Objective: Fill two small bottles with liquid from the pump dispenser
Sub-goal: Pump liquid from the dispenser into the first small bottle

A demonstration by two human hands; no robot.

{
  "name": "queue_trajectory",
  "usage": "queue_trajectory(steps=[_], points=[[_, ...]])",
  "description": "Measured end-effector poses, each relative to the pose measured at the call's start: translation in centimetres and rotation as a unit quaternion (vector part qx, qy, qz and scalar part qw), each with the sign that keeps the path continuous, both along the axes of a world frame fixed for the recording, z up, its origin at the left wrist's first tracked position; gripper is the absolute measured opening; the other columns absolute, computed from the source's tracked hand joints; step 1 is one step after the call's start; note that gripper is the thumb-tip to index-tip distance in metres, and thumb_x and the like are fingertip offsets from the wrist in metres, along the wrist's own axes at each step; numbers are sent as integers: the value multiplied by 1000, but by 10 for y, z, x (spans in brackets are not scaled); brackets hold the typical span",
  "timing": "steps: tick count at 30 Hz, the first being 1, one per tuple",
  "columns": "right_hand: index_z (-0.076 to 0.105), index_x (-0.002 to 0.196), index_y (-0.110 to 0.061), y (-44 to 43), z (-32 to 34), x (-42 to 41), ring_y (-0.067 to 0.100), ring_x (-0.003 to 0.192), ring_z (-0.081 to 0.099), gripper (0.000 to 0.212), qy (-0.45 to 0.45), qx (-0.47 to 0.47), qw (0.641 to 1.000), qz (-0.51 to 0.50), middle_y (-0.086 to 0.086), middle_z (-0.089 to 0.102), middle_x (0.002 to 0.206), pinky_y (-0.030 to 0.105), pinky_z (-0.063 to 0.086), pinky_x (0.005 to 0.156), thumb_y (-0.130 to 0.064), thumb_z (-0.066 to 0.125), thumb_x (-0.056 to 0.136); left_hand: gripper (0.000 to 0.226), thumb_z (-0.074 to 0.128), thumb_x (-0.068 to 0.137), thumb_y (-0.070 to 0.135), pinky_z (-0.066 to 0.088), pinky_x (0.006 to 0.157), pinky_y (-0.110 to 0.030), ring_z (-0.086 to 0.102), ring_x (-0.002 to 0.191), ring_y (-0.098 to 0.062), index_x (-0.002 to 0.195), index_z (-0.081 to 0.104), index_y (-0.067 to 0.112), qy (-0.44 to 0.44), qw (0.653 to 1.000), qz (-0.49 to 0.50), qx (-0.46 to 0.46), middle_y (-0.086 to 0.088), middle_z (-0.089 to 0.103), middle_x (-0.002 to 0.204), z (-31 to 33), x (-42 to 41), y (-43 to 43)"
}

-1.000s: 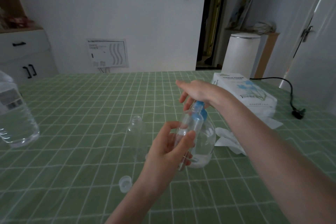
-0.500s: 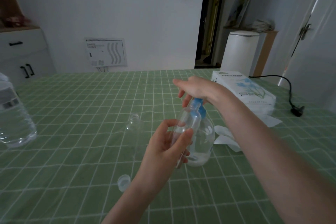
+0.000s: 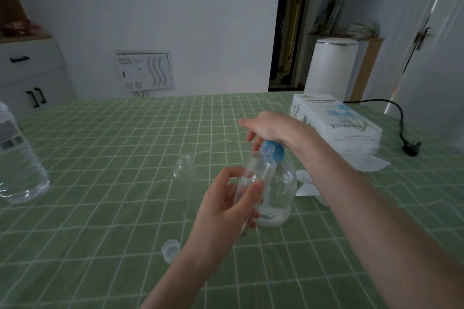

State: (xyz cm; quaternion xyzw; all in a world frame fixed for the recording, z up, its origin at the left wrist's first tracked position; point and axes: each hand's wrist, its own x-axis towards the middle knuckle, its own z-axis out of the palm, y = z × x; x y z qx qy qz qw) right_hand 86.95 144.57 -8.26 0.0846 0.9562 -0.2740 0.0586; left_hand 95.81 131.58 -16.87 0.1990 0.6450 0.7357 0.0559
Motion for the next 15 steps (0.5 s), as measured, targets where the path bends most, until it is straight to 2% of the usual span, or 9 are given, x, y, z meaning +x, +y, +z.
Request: queue_trajectory(steps=[2,6,8,11,15], points=[[61,124,-2,0,3,0,31,116,57,54,17,-2,1000,0,19,62,127,37,41,93,-43,34,102,39,62,66,42,45,45,-19,54,48,-10,95,58,16,1,1000,1,2,-2,66,66,2,0,1],[57,128,-3,3,12,-1,30,105,63,54,35,1,999,-2,17,66,120,32,44,75,-45,35,101,46,61,63,45,44,44,-18,56,49,-10,97,57,14,10,1000,-1,4,-2,66,68,7,1,3],[63,121,-5,4,13,0,29,103,63,53,27,-3,1000,-5,15,68,115,32,43,70,-45,34,101,47,61,64,44,43,43,-18,56,49,-10,98,57,12,11,1000,0,4,-3,67,69,9,2,3],[68,110,-7,2,11,0,29,104,62,53,17,-8,1000,-7,13,68,113,33,42,74,-46,32,101,44,61,65,44,43,44,-18,56,49,-9,97,57,14,8,1000,0,2,-1,67,69,9,2,2],[66,114,-3,1,7,2,31,107,62,50,11,-8,1000,-3,16,67,117,35,43,84,-40,34,102,42,61,65,43,43,43,-17,54,47,-10,94,58,14,2,1000,3,1,-2,66,66,6,3,2]])
